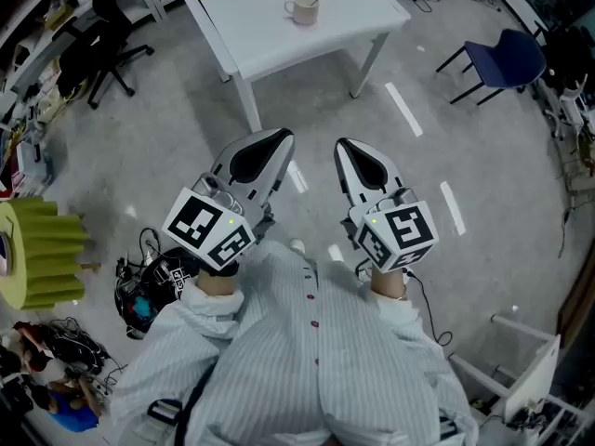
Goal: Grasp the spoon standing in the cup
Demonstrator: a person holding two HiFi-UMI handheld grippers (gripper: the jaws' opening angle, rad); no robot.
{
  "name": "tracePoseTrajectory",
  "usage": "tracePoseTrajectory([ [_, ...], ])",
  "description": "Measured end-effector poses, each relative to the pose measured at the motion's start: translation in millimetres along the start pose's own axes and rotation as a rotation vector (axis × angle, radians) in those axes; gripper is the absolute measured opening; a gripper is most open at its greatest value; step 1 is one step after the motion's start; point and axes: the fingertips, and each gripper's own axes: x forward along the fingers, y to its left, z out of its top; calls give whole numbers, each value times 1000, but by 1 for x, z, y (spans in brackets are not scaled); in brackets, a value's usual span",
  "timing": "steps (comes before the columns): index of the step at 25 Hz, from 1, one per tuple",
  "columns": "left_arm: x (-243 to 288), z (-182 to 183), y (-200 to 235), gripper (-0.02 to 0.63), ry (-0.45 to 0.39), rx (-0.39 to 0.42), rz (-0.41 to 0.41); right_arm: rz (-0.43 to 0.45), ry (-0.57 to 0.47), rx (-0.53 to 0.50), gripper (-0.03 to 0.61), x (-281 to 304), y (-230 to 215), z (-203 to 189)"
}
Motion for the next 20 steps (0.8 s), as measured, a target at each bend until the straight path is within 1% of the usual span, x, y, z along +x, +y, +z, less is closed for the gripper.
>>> tracePoseTrajectory([
  [5,11,-7,8,14,7,2,26,12,2,26,9,5,-15,-8],
  [9,30,-12,24,14,15,3,20,10,5,42,9,23,-32,-13],
  [13,59,-9,56,14,16,1,5,1,12,43,9,57,-55,-8],
  [20,120,4,128,14,22,-7,-22,-5,39,46,9,135,-98,6],
])
